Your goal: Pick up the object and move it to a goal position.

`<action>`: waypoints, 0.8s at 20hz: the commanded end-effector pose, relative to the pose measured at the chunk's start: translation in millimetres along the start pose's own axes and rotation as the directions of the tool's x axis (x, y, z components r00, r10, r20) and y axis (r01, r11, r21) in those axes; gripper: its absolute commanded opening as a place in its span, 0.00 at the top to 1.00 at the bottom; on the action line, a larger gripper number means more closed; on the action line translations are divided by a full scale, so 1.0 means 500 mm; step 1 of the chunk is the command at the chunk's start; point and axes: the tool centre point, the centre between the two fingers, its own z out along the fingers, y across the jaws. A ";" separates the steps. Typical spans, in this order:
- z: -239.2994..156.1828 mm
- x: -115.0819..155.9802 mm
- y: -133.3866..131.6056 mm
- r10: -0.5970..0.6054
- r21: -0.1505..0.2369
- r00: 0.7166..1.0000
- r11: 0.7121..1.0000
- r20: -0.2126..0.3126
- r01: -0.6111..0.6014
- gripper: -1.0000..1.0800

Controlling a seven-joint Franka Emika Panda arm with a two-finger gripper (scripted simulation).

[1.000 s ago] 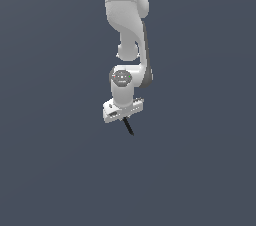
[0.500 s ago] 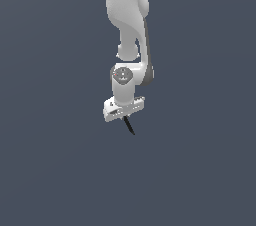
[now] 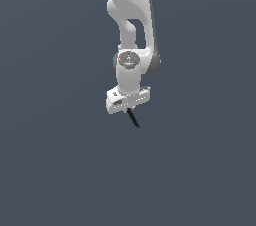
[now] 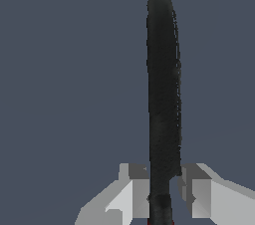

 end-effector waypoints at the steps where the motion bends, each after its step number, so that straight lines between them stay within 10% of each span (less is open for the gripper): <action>1: -0.047 0.002 -0.016 0.000 -0.001 1.000 1.000 -0.001 0.000 1.00; 16: -0.384 0.017 -0.129 0.000 -0.001 1.000 1.000 -0.001 0.000 1.00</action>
